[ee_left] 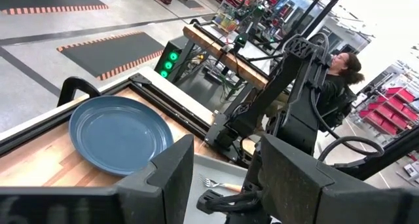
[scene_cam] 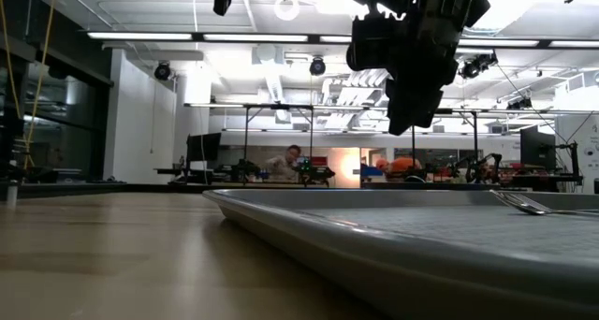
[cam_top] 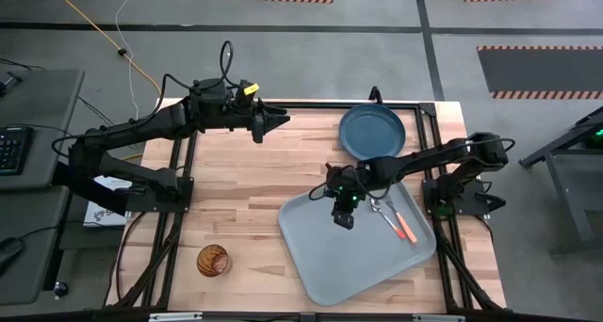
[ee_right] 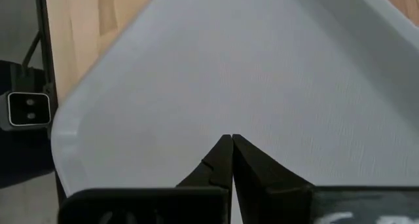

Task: Pick and place plate/cup/fork/spoon on tray
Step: Put the blue plate on the gray tray

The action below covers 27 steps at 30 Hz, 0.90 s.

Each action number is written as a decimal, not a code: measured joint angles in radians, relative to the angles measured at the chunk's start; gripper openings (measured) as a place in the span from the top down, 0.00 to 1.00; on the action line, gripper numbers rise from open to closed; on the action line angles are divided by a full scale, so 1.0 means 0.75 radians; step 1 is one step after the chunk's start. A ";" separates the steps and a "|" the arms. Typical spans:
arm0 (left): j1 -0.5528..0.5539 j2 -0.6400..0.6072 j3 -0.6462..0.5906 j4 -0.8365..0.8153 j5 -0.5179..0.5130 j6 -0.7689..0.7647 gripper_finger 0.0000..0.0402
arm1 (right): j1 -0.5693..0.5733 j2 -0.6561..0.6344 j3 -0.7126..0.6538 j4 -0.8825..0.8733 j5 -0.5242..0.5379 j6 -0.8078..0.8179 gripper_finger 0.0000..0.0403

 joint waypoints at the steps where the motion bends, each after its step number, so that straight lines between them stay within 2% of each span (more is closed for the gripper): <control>1: 0.000 0.000 0.000 0.000 0.000 0.000 0.58 | 0.000 0.000 0.000 -0.002 0.000 0.004 1.00; 5: 0.000 0.000 0.000 -0.001 0.000 0.000 0.58 | 0.000 0.000 0.000 -0.009 0.004 0.009 1.00; 7: 0.000 0.000 0.000 -0.005 0.000 0.000 0.58 | 0.000 -0.001 0.001 -0.050 0.064 0.038 1.00; 11: 0.000 0.000 0.000 -0.016 0.000 0.000 0.58 | 0.000 -0.001 0.001 -0.272 0.233 0.068 1.00; 18: 0.000 0.001 0.000 -0.022 0.000 0.000 0.58 | -0.003 0.006 0.000 -0.615 0.314 -0.042 1.00; 27: -0.001 0.001 0.000 -0.025 0.000 0.000 0.58 | -0.027 0.002 -0.168 -0.457 0.253 -0.035 1.00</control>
